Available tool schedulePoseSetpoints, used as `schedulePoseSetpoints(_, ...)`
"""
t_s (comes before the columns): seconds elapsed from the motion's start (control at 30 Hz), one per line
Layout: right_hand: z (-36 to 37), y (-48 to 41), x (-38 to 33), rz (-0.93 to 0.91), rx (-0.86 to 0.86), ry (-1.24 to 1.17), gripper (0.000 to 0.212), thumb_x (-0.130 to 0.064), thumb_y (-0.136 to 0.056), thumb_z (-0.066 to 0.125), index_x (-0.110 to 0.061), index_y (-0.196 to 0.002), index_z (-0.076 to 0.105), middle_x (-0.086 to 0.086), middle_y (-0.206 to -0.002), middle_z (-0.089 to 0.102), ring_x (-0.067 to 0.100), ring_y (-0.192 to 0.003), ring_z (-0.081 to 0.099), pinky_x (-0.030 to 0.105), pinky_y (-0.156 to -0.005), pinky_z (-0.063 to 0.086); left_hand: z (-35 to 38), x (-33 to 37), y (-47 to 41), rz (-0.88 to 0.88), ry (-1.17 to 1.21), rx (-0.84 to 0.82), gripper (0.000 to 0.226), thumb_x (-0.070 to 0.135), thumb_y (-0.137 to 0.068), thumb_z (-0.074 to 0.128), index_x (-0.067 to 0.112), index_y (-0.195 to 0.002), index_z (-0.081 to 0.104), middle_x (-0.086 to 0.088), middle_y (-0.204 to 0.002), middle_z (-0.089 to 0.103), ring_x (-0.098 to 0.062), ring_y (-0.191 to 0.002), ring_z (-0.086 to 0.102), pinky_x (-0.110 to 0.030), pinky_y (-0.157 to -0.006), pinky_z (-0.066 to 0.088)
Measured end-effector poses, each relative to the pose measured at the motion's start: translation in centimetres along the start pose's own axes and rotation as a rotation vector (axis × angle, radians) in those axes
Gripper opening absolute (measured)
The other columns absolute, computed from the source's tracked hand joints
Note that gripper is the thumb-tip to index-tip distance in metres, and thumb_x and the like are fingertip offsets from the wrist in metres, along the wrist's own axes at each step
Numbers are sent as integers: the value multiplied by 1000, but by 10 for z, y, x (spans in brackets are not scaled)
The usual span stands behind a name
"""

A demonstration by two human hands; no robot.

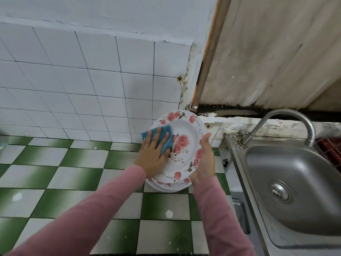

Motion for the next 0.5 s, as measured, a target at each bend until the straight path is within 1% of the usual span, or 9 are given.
schedulePoseSetpoints(0.03, -5, -3, -1, -10, 52, 23, 64, -66, -96, 36, -15, -112, 71, 16, -114, 73, 34, -102, 72, 49, -85, 59, 7, 6, 7, 2, 89, -74, 57, 52, -103, 14, 38, -147, -18, 14, -153, -31, -15, -137, -38, -42, -120, -15)
schedulePoseSetpoints(0.1, -14, -9, -3, -47, 144, 84, 72, -76, -87, 47, -18, -127, 65, 13, -122, 70, 37, -112, 67, 58, -96, 52, 18, 18, 21, 5, 267, -217, 56, 50, -103, 20, 38, -152, -3, 19, -156, -18, -12, -143, -27, -48, -122, -3)
schedulePoseSetpoints(0.17, -19, -14, -9, -76, 214, 118, 75, -79, -82, 50, -22, -129, 64, 9, -119, 72, 35, -113, 66, 58, -97, 51, 21, 29, 30, 23, 363, -285, 54, 54, -101, 21, 42, -153, 9, 21, -160, -3, -12, -150, -12, -52, -122, 9)
schedulePoseSetpoints(0.2, -20, -17, -11, -82, 220, 127, 75, -80, -81, 50, -23, -127, 65, 8, -118, 73, 34, -112, 67, 57, -97, 51, 18, 34, 32, 40, 393, -284, 54, 56, -101, 23, 43, -152, 15, 21, -161, 4, -13, -151, -2, -54, -120, 19)
schedulePoseSetpoints(0.27, -20, -24, -14, -68, 221, 109, 81, -85, -73, 55, -23, -125, 67, 9, -118, 73, 36, -111, 67, 59, -97, 51, 9, 44, 31, 84, 438, -242, 54, 58, -99, 29, 42, -150, 26, 17, -160, 20, -16, -144, 25, -51, -111, 38)
schedulePoseSetpoints(0.33, -18, -29, -17, -41, 204, 61, 76, -84, -74, 56, -24, -119, 71, 10, -116, 73, 37, -107, 68, 60, -95, 52, -3, 53, 29, 161, 431, -150, 54, 58, -96, 41, 38, -147, 36, 12, -152, 40, -13, -129, 43, -39, -108, 42)
schedulePoseSetpoints(0.4, -20, -32, -23, -33, 231, 19, 61, -74, -89, 47, -23, -110, 72, 11, -107, 76, 34, -99, 70, 54, -89, 55, -11, 59, 28, 229, 354, -54, 54, 50, -94, 57, 33, -144, 43, 10, -142, 52, -11, -121, 50, -26, -104, 39)
schedulePoseSetpoints(0.43, -21, -32, -24, -28, 243, 0, 58, -69, -94, 43, -22, -109, 72, 12, -106, 76, 34, -99, 70, 51, -86, 55, -14, 59, 26, 243, 296, -11, 51, 42, -93, 61, 32, -141, 47, 9, -137, 57, -12, -119, 53, -25, -102, 41)
schedulePoseSetpoints(0.5, -24, -35, -25, -6, 245, -30, 56, -62, -99, 40, -17, -115, 69, 17, -113, 73, 38, -104, 67, 50, -86, 54, -20, 55, 21, 235, 196, 70, 44, 31, -92, 64, 30, -135, 54, 7, -127, 64, -15, -113, 58, -28, -97, 46)
Point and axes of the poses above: each hand's wrist, its own y-axis away from the middle knuckle, its own z-axis out of the palm, x = y × z, the point moved 6 cm from there along -y, towards the middle knuckle
